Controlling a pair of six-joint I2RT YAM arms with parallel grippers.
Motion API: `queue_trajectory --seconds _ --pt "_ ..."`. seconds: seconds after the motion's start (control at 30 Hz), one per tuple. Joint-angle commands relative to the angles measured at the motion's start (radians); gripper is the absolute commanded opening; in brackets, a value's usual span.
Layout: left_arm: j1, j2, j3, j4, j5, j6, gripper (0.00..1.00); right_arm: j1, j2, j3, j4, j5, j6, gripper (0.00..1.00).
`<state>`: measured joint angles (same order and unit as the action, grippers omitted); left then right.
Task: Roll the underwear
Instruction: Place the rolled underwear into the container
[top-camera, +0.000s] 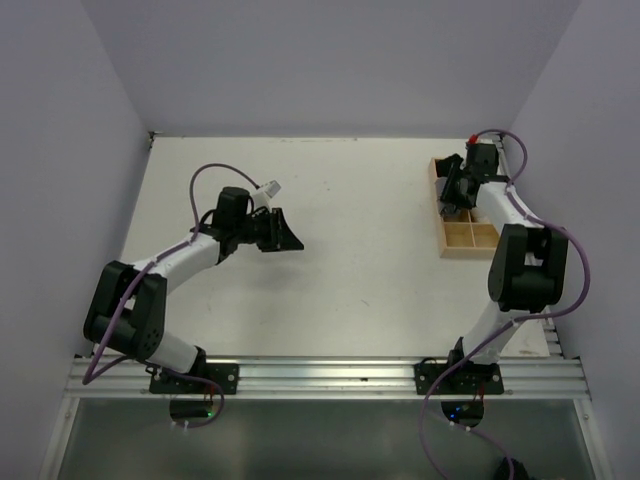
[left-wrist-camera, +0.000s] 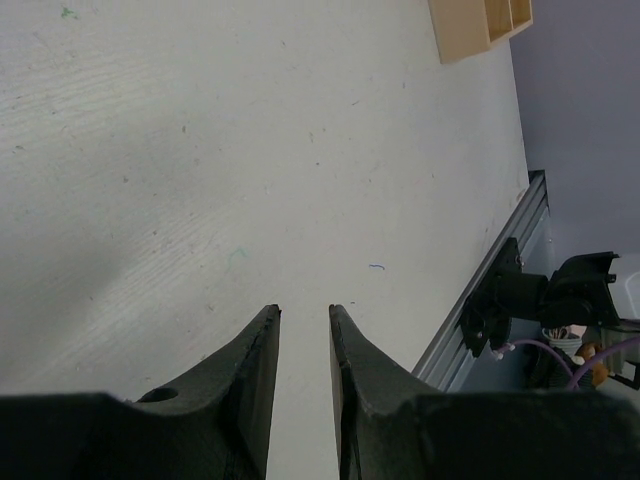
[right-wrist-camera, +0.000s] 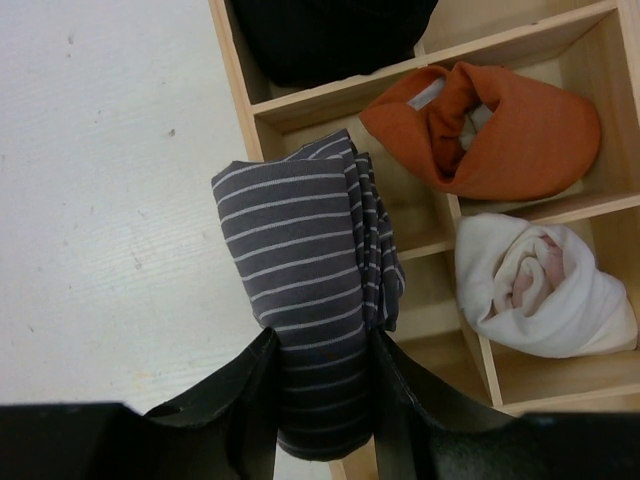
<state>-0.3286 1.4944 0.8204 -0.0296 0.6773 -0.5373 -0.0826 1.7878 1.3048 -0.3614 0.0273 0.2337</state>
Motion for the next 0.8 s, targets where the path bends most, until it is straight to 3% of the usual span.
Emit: queue_trajectory --seconds 0.0,0.5,0.77 --pt "-0.003 -0.036 -0.013 0.045 0.019 0.019 0.30 -0.009 0.030 0.028 0.076 0.043 -0.030 0.00" --pt "-0.003 -0.025 -0.024 0.054 0.010 0.014 0.30 -0.031 0.038 -0.068 0.134 0.069 -0.071 0.00" --pt "-0.003 -0.023 -0.040 0.068 0.010 0.010 0.30 -0.052 -0.030 -0.160 0.265 0.014 -0.063 0.00"
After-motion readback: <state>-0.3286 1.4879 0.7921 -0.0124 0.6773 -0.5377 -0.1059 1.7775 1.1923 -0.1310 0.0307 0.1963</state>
